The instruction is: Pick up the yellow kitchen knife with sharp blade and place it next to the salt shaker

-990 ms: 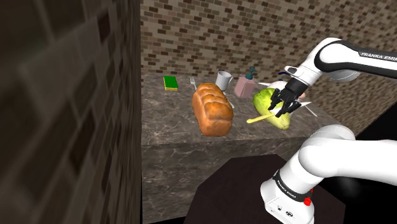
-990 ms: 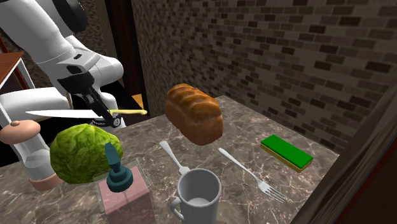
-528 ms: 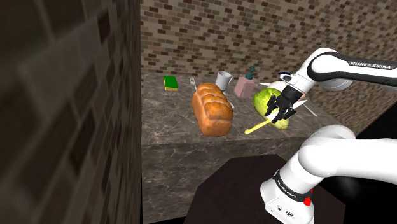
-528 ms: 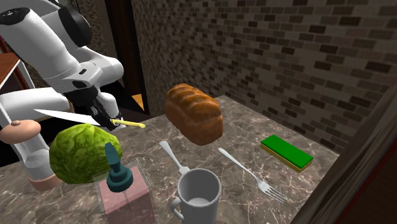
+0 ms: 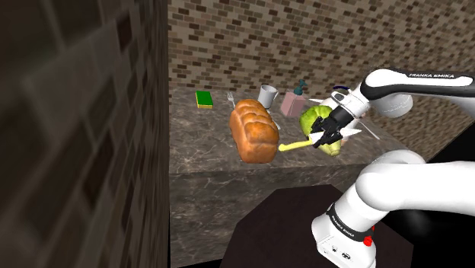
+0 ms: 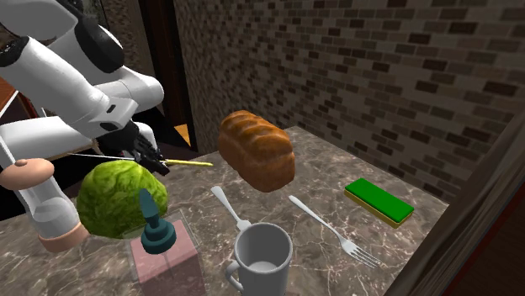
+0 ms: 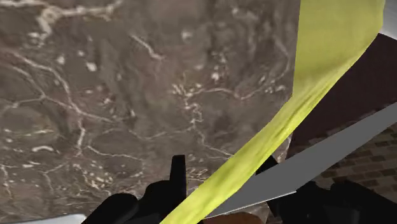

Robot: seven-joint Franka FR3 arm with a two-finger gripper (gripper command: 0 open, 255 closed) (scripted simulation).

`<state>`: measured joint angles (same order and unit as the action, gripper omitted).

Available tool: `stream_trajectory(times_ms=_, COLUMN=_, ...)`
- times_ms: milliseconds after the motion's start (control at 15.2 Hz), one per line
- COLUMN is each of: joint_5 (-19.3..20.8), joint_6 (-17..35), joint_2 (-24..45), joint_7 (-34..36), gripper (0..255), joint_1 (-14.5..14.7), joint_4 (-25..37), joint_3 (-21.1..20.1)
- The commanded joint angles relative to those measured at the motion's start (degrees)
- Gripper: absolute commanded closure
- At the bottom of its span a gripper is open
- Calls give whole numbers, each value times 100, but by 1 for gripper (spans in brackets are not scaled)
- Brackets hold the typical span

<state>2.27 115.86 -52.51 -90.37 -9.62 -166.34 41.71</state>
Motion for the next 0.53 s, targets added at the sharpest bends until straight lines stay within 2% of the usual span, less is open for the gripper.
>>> stream_trajectory(times_ms=0, joint_5=957, joint_6=155, joint_2=284, joint_7=-261, gripper=255, joint_1=-362, joint_4=-222, joint_3=-257)
stream_trajectory(times_ms=264, joint_5=-113, joint_6=260, joint_2=769, joint_7=-1141, gripper=255, joint_1=-1392, joint_4=-246, joint_3=-1448)
stream_trajectory(times_ms=462, joint_5=-712, joint_6=243, joint_2=968, joint_7=-1633, gripper=255, joint_1=-2047, joint_4=-242, joint_3=-2195)
